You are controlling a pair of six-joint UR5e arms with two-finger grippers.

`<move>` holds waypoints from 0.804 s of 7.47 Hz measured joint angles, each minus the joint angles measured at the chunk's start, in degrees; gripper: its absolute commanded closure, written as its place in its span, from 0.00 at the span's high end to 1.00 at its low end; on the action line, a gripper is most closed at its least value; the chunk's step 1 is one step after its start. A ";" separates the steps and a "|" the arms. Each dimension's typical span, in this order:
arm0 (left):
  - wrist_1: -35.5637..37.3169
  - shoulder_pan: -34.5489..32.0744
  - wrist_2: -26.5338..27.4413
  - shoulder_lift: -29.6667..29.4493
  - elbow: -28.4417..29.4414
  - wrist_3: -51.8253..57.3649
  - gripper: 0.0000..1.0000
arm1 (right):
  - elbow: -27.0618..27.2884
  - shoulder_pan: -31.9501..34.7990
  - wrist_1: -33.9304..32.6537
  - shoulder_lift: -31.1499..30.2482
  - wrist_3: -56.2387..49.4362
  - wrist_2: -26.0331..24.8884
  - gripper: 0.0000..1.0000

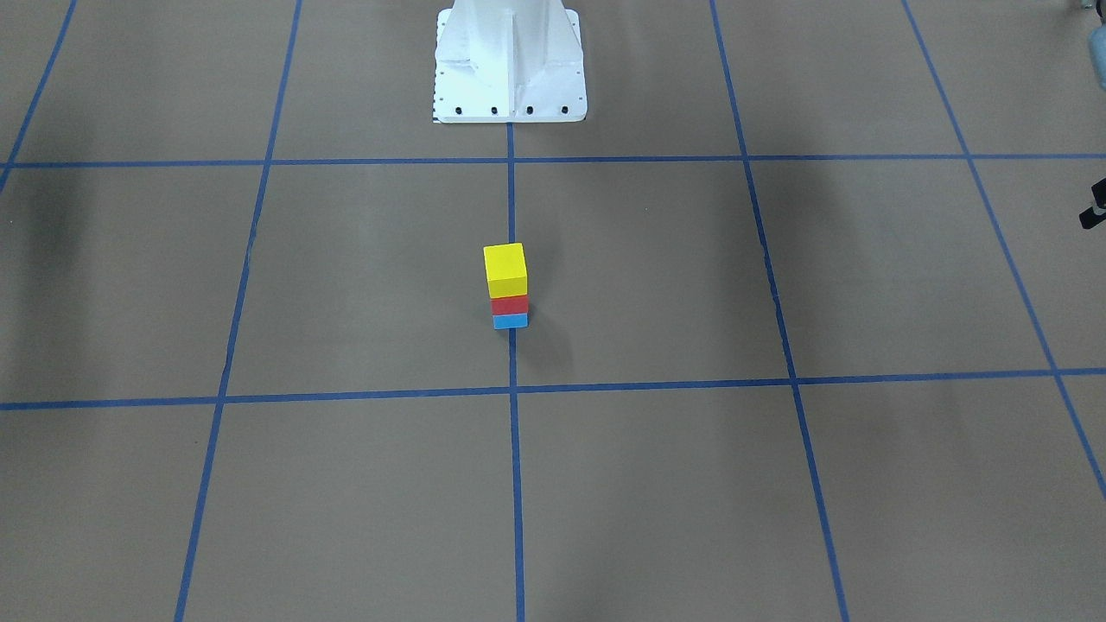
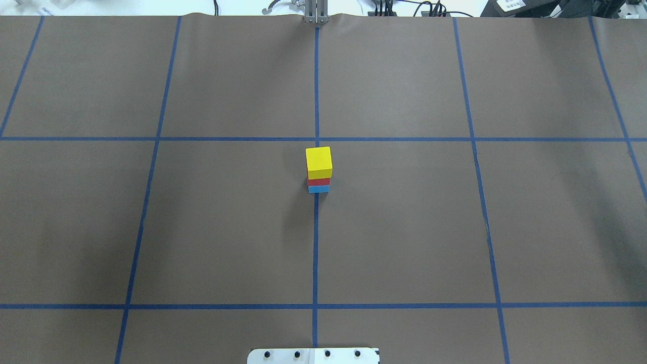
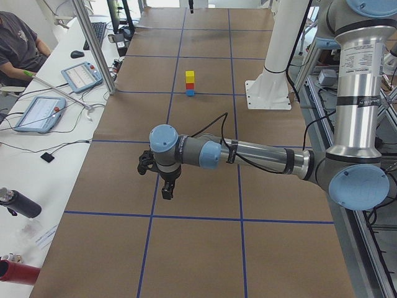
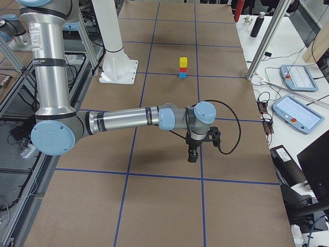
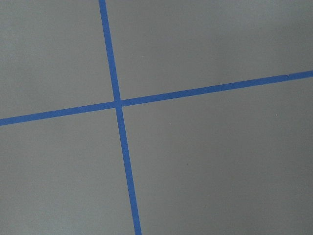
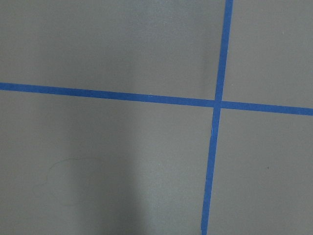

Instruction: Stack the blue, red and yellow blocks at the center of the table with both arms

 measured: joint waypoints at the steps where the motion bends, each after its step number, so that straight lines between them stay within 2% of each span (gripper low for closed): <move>1: 0.02 0.03 -0.62 -0.01 0.00 0.00 0.99 | 0.91 0.18 0.02 -1.04 -0.04 0.62 1.00; 3: -0.06 0.07 -1.00 -0.09 0.48 -0.01 0.99 | 4.75 0.90 -0.15 -3.67 -0.10 2.20 1.00; 6: 0.00 0.08 -1.02 0.01 0.35 -0.40 0.99 | 5.74 1.18 -0.04 -4.66 0.20 2.24 1.00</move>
